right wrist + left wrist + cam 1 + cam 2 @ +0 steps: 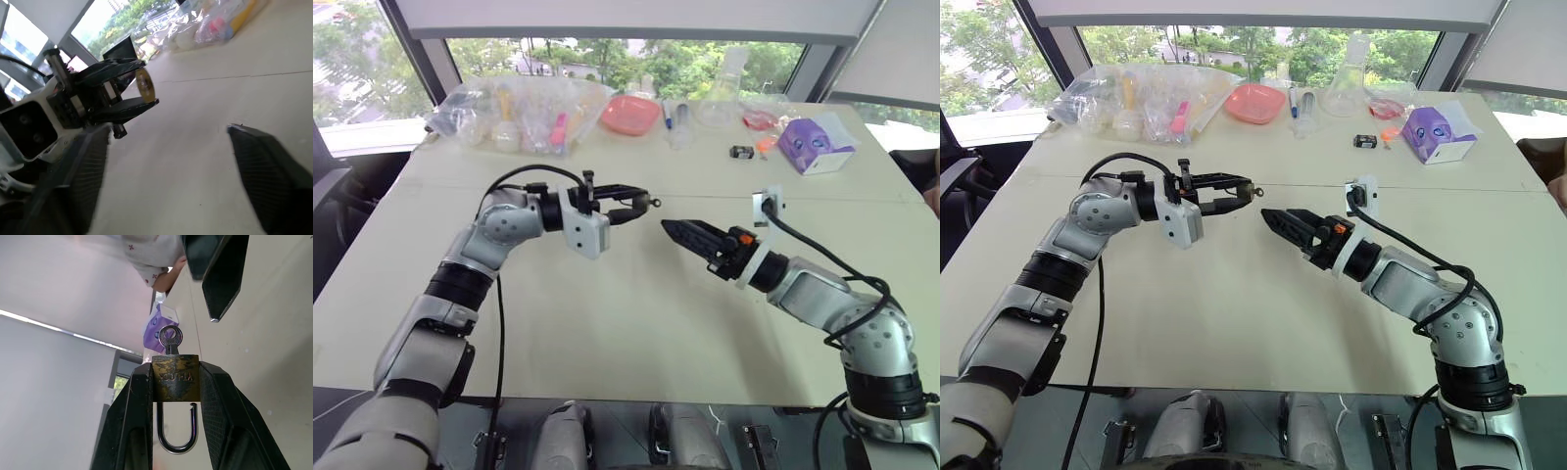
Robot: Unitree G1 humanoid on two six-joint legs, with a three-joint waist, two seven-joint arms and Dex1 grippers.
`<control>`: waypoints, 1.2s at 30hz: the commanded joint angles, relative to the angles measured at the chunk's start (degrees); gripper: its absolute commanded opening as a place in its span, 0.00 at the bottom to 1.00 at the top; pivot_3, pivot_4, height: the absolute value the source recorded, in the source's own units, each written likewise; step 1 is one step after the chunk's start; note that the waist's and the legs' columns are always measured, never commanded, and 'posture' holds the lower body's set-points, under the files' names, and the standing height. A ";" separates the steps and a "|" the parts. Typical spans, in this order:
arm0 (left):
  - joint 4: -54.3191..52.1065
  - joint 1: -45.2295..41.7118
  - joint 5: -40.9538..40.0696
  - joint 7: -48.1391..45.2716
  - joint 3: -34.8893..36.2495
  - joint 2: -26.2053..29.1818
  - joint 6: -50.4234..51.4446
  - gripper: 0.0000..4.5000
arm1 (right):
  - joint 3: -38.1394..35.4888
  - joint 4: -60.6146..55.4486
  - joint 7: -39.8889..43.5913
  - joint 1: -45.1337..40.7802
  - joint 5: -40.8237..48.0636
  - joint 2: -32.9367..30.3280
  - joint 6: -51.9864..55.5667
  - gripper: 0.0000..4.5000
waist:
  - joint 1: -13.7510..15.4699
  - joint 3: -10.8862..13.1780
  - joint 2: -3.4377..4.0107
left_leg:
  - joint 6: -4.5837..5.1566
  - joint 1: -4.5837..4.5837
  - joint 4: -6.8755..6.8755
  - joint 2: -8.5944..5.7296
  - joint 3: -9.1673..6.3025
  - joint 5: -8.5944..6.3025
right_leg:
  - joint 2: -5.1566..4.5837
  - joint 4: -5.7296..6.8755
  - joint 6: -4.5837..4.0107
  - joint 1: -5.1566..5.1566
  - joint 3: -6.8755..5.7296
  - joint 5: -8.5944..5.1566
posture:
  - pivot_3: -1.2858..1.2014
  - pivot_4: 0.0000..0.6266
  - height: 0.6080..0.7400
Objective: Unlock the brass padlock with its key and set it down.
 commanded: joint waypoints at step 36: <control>-9.47 4.26 -6.23 -4.53 1.96 -1.47 8.60 0.99 | 0.47 4.01 0.84 -7.66 -8.04 10.57 3.19 0.01 | -0.09 0.00 0.00 | -0.07 -0.01 0.00 0.00 0.00 0.04 | 0.00 0.00 0.00 -0.01 -0.01 0.00 | 0.52 0.24 1.00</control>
